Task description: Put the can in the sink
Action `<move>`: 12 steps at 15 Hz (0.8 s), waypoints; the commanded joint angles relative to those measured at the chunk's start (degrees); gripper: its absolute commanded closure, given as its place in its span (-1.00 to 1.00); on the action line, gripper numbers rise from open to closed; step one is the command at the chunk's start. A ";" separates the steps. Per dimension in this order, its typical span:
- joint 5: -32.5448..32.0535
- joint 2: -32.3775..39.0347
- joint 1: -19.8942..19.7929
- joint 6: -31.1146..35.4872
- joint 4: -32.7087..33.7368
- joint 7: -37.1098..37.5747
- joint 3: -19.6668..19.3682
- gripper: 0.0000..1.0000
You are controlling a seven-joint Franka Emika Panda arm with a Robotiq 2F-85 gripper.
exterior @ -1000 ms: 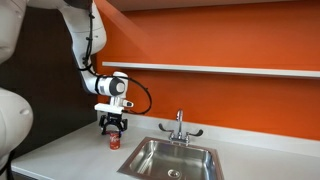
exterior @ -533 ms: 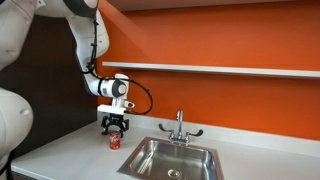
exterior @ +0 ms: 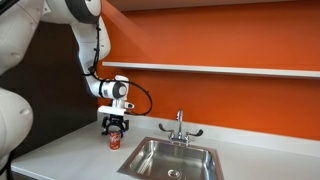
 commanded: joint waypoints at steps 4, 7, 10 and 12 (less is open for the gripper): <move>-1.16 2.33 -0.71 -0.76 3.55 0.42 1.22 -1.00; -1.18 2.91 -0.71 -0.73 4.36 0.46 1.22 -1.00; -1.19 3.47 -0.71 -0.69 5.10 0.54 1.18 -1.00; -1.13 3.73 -0.74 -0.73 5.52 0.49 1.21 -1.00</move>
